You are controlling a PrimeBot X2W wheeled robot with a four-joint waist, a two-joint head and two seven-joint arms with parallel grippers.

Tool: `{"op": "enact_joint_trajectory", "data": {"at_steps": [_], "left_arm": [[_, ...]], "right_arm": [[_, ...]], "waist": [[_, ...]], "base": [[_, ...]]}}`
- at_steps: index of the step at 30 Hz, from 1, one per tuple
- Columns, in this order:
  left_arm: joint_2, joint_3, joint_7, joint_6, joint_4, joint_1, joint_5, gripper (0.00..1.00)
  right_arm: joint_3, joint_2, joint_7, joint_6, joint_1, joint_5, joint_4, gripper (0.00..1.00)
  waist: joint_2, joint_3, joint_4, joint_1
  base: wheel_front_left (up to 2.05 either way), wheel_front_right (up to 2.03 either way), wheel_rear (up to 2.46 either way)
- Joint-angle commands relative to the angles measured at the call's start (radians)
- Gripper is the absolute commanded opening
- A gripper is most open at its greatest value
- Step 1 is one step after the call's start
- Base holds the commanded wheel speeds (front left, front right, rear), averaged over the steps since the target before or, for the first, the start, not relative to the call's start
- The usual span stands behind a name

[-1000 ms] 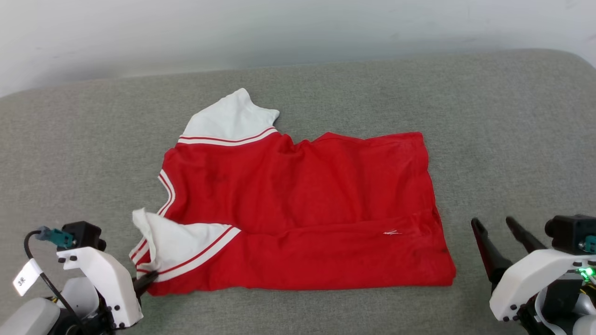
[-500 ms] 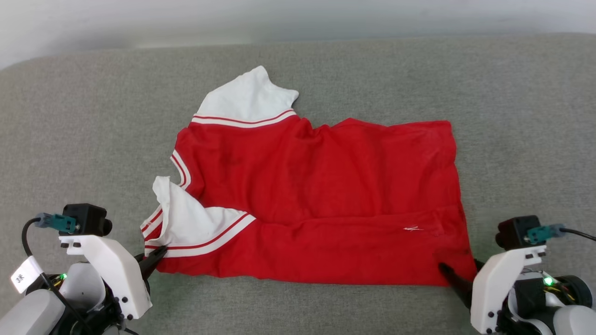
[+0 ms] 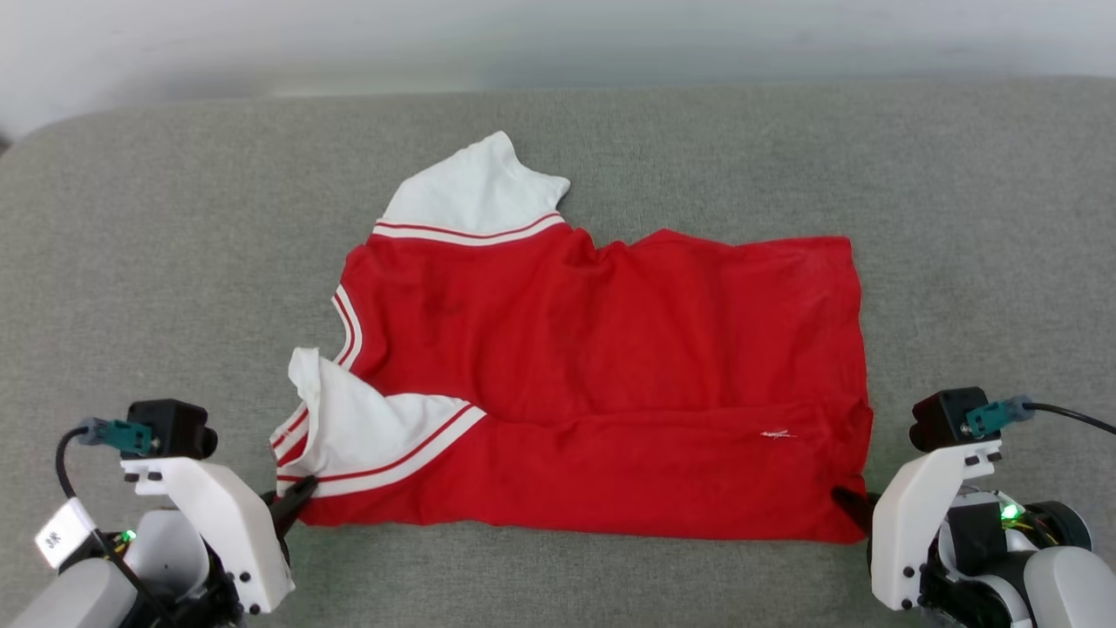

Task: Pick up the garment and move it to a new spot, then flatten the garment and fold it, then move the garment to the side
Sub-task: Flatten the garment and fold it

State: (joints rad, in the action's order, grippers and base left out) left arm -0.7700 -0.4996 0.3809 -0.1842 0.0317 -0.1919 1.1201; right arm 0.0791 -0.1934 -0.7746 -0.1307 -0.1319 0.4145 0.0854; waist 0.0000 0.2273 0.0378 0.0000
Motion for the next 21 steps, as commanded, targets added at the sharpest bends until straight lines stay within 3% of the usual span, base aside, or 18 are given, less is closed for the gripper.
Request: {"op": "enact_joint_trajectory", "data": {"at_steps": [1,11,18,21], "left_arm": [[0.007,-0.003,-0.006,-0.005,0.003,0.013,-0.003,0.00],[0.001,-0.033,-0.023,-0.052,0.058,0.116,-0.015,0.00],[-0.010,-0.025,-0.034,-0.099,0.092,0.213,0.013,0.00],[0.007,-0.024,-0.029,-0.090,0.076,0.243,0.046,0.00]], "right_arm": [[0.006,-0.004,0.004,0.000,0.013,0.007,-0.005,0.00],[-0.001,-0.022,-0.020,0.000,0.113,0.032,-0.071,0.00],[-0.032,-0.022,-0.055,0.000,0.207,0.047,-0.118,0.00],[-0.051,-0.013,-0.062,0.000,0.238,0.050,-0.112,0.00]], "waist": [[0.0000,-0.027,0.003,0.0000],[0.0000,-0.185,0.019,0.0000],[0.0000,-0.239,0.022,0.0000],[0.0000,-0.242,0.023,0.0000]], "base": [[0.00,0.00,0.00],[0.00,0.00,0.00],[0.00,0.00,0.00],[0.00,0.00,0.00]]}}
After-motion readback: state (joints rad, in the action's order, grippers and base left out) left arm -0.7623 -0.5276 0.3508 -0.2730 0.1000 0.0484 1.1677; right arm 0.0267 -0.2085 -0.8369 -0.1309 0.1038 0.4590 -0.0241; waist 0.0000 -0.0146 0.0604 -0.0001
